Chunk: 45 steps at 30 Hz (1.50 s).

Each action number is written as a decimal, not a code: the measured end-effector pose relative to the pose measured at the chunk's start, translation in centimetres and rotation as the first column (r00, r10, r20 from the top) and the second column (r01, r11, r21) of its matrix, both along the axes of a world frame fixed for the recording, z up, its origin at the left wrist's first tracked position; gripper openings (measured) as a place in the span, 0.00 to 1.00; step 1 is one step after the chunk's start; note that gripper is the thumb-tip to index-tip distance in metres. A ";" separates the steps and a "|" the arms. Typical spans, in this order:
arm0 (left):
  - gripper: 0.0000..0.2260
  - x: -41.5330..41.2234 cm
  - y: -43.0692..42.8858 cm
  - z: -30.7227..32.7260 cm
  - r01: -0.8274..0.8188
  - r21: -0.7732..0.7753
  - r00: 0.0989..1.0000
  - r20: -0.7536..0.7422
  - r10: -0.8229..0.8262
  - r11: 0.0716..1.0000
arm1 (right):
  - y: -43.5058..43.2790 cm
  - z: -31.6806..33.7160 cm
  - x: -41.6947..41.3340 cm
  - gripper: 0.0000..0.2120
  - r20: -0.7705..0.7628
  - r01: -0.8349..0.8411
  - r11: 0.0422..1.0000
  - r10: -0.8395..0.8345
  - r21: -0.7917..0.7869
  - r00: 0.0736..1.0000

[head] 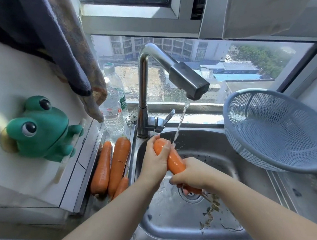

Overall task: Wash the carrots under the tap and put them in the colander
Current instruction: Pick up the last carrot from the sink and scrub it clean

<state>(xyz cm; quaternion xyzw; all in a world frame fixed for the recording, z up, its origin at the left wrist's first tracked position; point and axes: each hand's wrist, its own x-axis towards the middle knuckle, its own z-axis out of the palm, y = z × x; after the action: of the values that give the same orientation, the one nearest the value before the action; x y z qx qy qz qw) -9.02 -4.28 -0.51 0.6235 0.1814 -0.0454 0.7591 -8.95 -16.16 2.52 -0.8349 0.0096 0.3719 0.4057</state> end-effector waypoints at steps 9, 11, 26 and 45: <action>0.37 -0.7 2.6 -0.9 0.290 -0.415 0.943 -0.028 -0.331 0.862 | -1.3 -1.6 -0.6 0.08 0.226 0.023 0.984 0.018 -0.179 0.974; 0.34 -0.6 2.7 -0.7 0.243 -0.400 0.957 -0.048 -0.285 0.884 | -1.3 -1.6 -0.5 0.07 0.254 0.012 0.981 0.038 -0.192 0.966; 0.21 -0.2 1.5 0.0 0.249 -0.084 0.966 -0.054 -0.254 0.965 | -1.5 -1.3 -0.2 0.08 0.246 0.002 0.970 0.060 -0.245 0.967; 0.24 -0.3 3.1 0.7 0.304 -0.440 0.929 -0.058 -0.364 0.845 | -2.9 -1.4 0.1 0.08 0.276 -0.120 0.985 0.151 -0.127 0.949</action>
<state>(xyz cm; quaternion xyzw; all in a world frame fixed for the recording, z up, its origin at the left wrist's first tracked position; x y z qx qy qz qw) -9.28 -1.23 0.23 0.4610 0.1083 -0.2589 0.8419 -8.82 -19.09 1.12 -0.8992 -0.0860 0.2739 0.3301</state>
